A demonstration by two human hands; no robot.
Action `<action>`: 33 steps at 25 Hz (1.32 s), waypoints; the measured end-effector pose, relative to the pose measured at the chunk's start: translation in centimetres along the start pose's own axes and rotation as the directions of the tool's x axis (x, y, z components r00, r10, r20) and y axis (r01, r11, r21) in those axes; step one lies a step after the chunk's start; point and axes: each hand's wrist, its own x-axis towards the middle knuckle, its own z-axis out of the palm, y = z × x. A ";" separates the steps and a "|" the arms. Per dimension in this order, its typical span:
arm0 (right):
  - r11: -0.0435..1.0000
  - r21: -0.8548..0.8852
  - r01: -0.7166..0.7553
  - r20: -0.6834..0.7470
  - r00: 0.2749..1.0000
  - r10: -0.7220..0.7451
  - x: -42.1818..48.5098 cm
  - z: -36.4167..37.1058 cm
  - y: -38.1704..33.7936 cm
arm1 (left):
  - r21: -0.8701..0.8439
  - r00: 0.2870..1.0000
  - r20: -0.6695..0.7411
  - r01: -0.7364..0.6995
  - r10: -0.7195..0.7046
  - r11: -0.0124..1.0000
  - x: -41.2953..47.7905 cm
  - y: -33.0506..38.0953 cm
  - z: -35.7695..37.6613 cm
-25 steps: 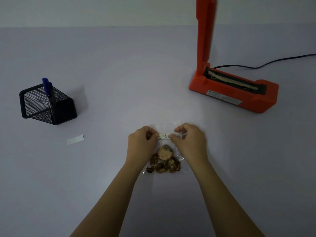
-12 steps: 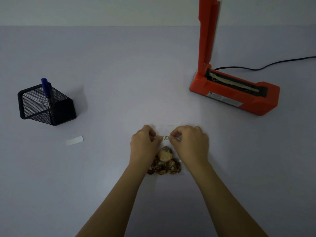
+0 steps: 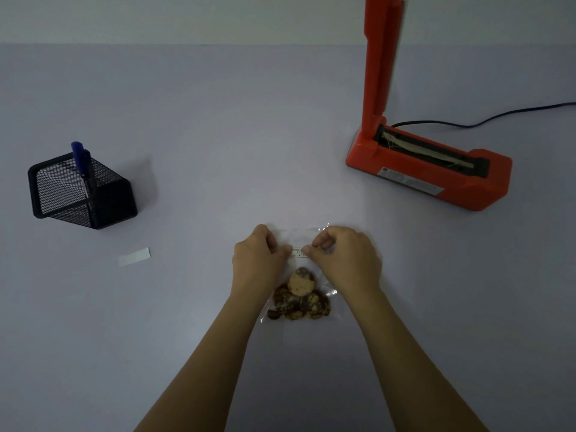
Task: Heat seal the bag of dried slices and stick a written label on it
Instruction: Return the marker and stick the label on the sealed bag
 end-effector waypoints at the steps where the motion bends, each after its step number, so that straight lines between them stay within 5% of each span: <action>1: 1.000 0.013 -0.010 0.017 1.000 0.010 0.1 -0.1 0.0 | 0.004 1.000 0.011 0.005 -0.005 1.000 0.1 0.0 -0.1; 13: 0.997 0.070 -0.016 0.083 0.996 0.010 0.6 -0.5 0.7 | -0.048 1.000 0.006 0.005 -0.004 0.999 0.1 -0.3 -0.6; 18: 0.933 -0.096 0.347 0.108 0.935 -0.337 -2.0 -0.6 2.2 | 0.038 0.931 -0.040 -0.361 0.362 0.932 -1.4 -2.5 -0.7; 22: 0.886 -0.239 0.396 0.195 0.914 -0.356 -4.3 -0.3 3.5 | 0.366 0.731 0.108 -0.660 0.674 0.657 -2.2 -5.2 -0.7; 25: 0.862 -0.344 0.373 0.184 0.927 -0.328 -4.7 0.5 3.6 | 0.444 0.707 0.202 -0.683 0.678 0.579 -1.9 -5.8 -0.6; 33: 0.842 -0.401 0.362 0.148 0.932 -0.330 -4.0 0.5 2.8 | 0.365 0.694 0.223 -0.710 0.684 0.602 -1.5 -6.1 -1.3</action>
